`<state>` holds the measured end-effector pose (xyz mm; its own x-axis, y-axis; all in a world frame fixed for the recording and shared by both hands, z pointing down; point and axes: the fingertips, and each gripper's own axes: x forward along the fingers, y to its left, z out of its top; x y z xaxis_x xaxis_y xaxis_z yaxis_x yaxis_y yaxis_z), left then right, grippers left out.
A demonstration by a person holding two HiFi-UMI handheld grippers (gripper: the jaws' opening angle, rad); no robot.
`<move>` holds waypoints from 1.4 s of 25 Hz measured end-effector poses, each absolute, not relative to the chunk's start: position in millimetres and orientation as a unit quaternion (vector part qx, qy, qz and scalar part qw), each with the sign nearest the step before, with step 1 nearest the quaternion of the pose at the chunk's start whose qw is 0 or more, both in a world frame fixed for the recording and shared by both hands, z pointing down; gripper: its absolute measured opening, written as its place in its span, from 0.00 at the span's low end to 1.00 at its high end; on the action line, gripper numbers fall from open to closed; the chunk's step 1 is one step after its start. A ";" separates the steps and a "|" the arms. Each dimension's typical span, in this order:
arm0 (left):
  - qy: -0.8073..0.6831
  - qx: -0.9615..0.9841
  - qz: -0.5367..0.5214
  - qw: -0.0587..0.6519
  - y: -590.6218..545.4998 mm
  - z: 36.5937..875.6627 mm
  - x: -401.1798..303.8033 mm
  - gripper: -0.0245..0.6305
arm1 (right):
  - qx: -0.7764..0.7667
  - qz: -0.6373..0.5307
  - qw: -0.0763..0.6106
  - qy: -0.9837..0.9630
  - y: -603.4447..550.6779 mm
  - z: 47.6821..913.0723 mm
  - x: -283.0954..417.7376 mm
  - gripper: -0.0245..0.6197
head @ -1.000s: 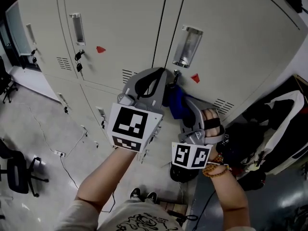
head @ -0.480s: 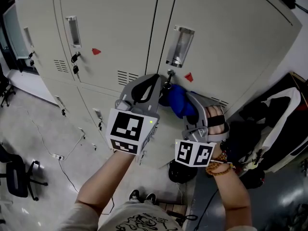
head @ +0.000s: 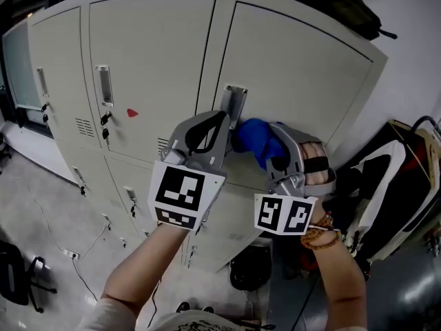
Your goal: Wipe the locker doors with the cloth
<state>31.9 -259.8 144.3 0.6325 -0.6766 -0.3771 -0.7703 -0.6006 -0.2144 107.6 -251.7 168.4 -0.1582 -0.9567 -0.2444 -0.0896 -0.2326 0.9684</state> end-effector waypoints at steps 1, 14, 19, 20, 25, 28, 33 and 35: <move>0.406 -0.885 0.133 0.187 -257.0 135.9 34.5 0.04 | 0.532 -0.584 0.371 -0.487 -251.0 155.2 107.8 0.11; 0.372 -0.882 0.166 0.236 -236.0 34.7 59.9 0.04 | 0.560 -0.608 0.337 -0.451 -246.1 17.8 110.6 0.11; 0.371 -0.876 0.178 0.250 -231.6 11.3 61.8 0.04 | 0.561 -0.620 0.334 -0.434 -245.6 -14.2 110.7 0.11; 0.371 -0.875 0.180 0.253 -231.3 8.0 62.5 0.04 | 0.560 -0.625 0.334 -0.429 -245.7 -20.1 111.5 0.11; 0.371 -0.873 0.181 0.259 -229.9 -0.2 65.3 0.04 | 0.568 -0.627 0.329 -0.419 -242.4 -38.9 121.1 0.11; 0.371 -0.874 0.178 0.258 -229.4 2.6 67.6 0.04 | 0.573 -0.627 0.327 -0.415 -239.6 -38.0 127.4 0.11; 0.370 -0.880 0.171 0.245 -234.0 20.0 73.2 0.04 | 0.581 -0.618 0.322 -0.421 -235.7 -21.7 136.1 0.11; 0.368 -0.884 0.170 0.234 -236.4 30.6 75.3 0.04 | 0.580 -0.616 0.323 -0.424 -234.9 -8.7 139.5 0.11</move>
<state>75.3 -236.4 30.6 0.6712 -0.5715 -0.4721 -0.7302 -0.6196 -0.2879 139.5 -234.9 -8.7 -0.1177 -0.8900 -0.4405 -0.0937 -0.4316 0.8972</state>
